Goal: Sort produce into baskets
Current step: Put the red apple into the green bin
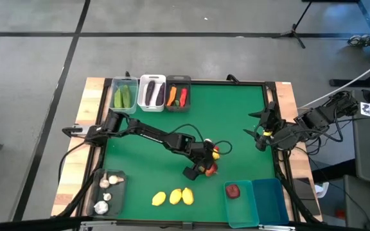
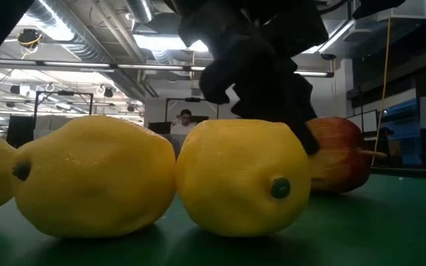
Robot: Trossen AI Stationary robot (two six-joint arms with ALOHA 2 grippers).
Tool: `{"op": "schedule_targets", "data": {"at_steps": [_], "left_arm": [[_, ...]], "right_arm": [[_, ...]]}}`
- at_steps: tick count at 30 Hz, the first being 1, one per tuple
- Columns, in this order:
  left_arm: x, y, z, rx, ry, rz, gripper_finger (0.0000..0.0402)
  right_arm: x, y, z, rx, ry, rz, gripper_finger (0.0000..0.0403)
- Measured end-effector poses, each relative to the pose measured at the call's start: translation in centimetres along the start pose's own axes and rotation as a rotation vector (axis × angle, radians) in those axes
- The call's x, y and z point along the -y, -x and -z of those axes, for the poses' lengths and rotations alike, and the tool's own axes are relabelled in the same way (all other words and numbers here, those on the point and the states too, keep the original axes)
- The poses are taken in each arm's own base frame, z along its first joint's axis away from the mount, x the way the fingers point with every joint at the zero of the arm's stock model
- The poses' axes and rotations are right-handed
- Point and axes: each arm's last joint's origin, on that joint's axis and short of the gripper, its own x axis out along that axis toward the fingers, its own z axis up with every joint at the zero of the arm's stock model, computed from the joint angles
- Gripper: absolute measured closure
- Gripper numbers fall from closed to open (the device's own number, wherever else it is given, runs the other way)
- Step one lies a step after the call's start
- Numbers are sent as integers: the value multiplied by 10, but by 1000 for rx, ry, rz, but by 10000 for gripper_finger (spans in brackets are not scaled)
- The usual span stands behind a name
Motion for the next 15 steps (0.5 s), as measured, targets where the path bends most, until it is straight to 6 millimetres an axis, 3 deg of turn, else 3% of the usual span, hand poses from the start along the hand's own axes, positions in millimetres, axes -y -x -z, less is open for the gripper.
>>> {"op": "schedule_targets", "data": {"at_steps": [8,15], "left_arm": [[-1,-4,-1,29,21,-8,57],[-1,-4,0,23,20,-5,84]], "right_arm": [[-3,-2,0,-7,9,6,86],[-3,-2,0,-6,8,5,86]]}}
